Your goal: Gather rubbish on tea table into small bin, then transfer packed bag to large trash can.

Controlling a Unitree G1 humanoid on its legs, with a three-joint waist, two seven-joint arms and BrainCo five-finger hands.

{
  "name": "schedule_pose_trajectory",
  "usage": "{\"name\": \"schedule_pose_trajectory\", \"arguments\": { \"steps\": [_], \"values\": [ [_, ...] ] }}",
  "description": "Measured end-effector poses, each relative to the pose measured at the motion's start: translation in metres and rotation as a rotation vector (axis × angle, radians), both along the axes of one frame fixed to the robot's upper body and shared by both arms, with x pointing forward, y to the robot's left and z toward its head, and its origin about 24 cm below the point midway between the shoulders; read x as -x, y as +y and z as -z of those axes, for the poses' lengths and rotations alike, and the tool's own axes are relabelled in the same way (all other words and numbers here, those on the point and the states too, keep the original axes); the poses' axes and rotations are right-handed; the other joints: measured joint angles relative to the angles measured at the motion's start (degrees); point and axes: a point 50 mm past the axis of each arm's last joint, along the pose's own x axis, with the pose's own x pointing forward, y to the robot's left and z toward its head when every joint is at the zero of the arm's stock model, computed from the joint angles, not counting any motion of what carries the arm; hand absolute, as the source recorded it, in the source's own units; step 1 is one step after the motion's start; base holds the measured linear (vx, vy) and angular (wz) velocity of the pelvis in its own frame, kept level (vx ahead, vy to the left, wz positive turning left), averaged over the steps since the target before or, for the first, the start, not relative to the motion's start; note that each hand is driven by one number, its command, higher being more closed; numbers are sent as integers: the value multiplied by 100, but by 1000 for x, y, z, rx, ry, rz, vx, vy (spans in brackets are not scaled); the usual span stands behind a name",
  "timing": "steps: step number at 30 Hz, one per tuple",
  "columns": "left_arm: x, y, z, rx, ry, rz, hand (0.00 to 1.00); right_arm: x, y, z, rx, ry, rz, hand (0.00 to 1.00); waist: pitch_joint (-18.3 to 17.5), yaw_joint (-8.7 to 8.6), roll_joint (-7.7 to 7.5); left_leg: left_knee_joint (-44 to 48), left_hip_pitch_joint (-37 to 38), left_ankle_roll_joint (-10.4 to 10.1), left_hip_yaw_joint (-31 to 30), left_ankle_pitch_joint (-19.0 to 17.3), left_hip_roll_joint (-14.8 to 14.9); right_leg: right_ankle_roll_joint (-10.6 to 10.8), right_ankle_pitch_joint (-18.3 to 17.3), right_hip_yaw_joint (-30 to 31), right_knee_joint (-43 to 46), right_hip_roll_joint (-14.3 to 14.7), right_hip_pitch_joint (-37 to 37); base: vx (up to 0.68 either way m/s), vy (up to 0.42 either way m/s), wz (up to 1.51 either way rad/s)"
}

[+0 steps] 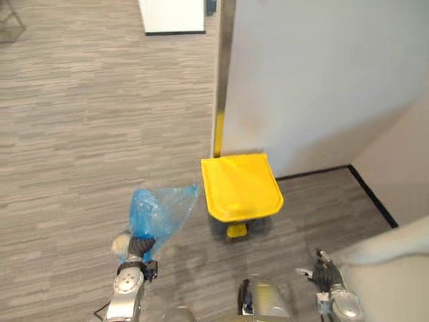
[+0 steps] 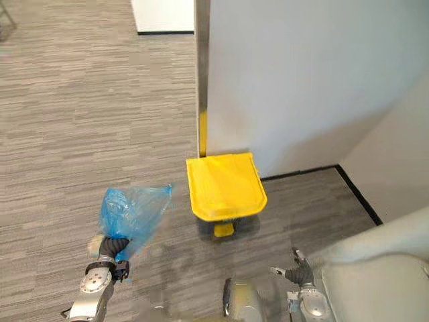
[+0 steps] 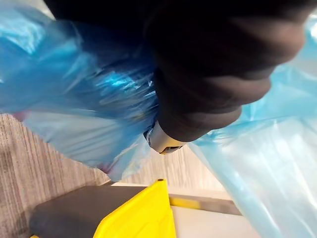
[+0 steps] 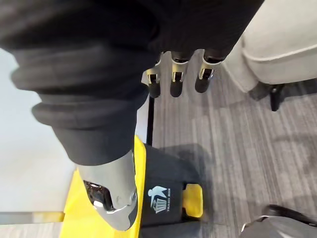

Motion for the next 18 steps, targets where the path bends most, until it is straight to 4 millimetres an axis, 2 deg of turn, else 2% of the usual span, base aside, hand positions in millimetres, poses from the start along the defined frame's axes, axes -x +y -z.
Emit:
{"name": "schedule_pose_trajectory", "arguments": {
  "steps": [2,4,5,6,7,8,9,10,11,12,14,18],
  "values": [
    [0,0,1,1,2,1,100,-6,1,-1,-5,-15,-3,0,-36,76,114,6,-29,-134,3,223,158,-92,-176,-93,-30,111,40,367,-155,16],
    [-3,-3,1,13,-4,4,100,-6,0,-1,-7,-15,5,0,-7,57,141,438,-185,-178,-192,521,225,-133,-334,-242,-227,132,280,389,-193,33],
    [-3,-7,3,32,3,2,100,-5,-3,-2,-8,-16,21,0,61,59,167,1397,-548,-193,-355,998,394,-162,-329,-293,-563,219,727,300,-147,16],
    [1,-10,6,46,14,2,100,-5,-6,-3,-5,-21,36,0,86,127,145,2097,-801,-148,-435,1079,559,-196,-308,-287,-842,293,1072,276,-113,-3],
    [3,-11,8,51,20,4,100,-5,-7,-3,-7,-27,47,0,76,140,160,2256,-893,-134,-401,962,598,-213,-295,-254,-947,322,1234,241,-48,-37],
    [7,-11,10,53,33,2,100,-8,-9,-5,-9,-42,67,0,62,203,102,2160,-1004,-79,-303,739,604,-212,-294,-143,-1070,331,1364,178,-4,-55],
    [9,-11,11,56,37,1,100,-7,-13,-5,2,-39,73,0,35,283,85,1706,-1134,25,-243,664,603,-210,-294,-77,-1136,355,1390,170,14,-56],
    [9,-11,11,56,38,0,100,-7,-15,-6,4,-40,80,0,11,288,147,1336,-1154,62,-219,713,606,-205,-295,-45,-1151,381,1397,167,76,-52],
    [9,-13,12,60,40,-1,100,-4,-20,-6,6,-42,113,0,-28,262,275,500,-1176,42,-160,861,668,-169,-296,6,-1133,502,1371,197,157,-49],
    [10,-11,12,58,42,-4,100,-2,-18,-3,-9,-31,128,0,-73,263,243,215,-1034,-70,-117,769,653,-112,-277,98,-1104,509,1305,226,207,-36],
    [6,-13,10,58,34,9,100,2,-16,-1,-23,-23,147,0,-140,180,110,-136,-958,-70,26,772,506,-5,-214,177,-1204,407,1193,159,191,-17],
    [7,-12,11,56,42,10,100,6,-19,2,-25,-7,167,0,-153,125,105,-260,-797,-67,316,775,398,145,-128,378,-1331,301,1236,45,121,-28]
  ]
}}
